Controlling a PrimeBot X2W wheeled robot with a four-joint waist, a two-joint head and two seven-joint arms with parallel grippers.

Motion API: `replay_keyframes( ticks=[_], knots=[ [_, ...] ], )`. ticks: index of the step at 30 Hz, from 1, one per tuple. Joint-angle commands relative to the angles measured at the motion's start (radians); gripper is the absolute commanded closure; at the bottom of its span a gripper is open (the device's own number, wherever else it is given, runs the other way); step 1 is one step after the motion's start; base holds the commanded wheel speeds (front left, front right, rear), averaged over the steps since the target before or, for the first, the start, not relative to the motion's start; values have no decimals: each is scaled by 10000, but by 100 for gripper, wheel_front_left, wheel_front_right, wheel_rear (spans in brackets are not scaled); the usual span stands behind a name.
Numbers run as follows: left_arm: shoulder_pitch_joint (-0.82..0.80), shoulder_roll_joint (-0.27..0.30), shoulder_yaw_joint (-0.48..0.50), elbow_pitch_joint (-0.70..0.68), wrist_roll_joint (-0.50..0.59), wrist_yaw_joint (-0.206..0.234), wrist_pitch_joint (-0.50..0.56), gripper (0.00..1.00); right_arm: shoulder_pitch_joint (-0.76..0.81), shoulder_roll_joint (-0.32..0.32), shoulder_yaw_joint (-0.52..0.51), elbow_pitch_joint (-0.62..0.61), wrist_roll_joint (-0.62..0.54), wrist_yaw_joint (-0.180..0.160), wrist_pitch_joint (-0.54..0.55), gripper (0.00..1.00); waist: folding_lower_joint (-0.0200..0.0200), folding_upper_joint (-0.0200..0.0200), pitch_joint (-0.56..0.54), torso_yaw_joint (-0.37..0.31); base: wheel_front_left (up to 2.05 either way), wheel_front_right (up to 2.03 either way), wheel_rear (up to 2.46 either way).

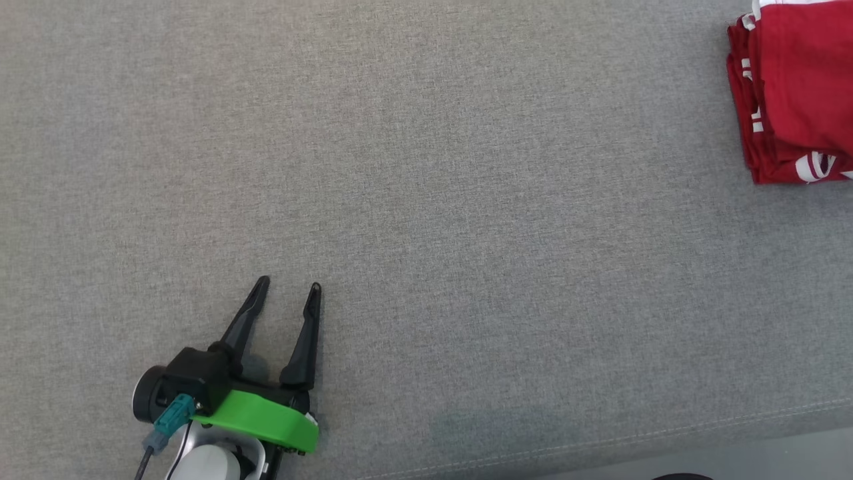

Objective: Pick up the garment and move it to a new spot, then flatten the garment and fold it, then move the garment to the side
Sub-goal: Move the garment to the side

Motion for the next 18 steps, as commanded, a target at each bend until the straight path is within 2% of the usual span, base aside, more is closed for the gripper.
replay_keyframes(
  ticks=[1,9,11,13,14,15,18],
  knots=[
    [-191,75,46,-35,13,-35,-24,0,148,82,-29,54,-170,-7,-190,100,-1,0,79,-29,0,0,0],
    [-276,216,30,-38,59,-35,-8,0,89,278,-137,699,-1410,-8,-1914,100,-1,0,266,-143,0,0,0],
    [-291,225,3,-70,7,-35,-8,0,-20,257,-268,911,-1848,-10,-2384,73,-1,0,288,-141,0,0,0],
    [-266,241,-54,-88,-15,-35,-8,0,-64,368,-350,1174,-2130,-10,-2751,58,-1,0,286,-116,0,0,0],
    [-249,249,-73,-94,-31,-35,-8,0,-79,417,-380,1308,-2307,-10,-2895,35,-1,0,292,-103,0,0,0],
    [-235,254,-86,-104,-37,-35,-8,0,-116,459,-403,1389,-2489,-10,-3072,0,-1,0,308,-89,0,0,0],
    [-254,248,-98,-121,-40,-35,-7,0,-243,598,-619,1685,-2936,-10,-3487,0,-1,0,396,-33,0,0,0]
  ],
)
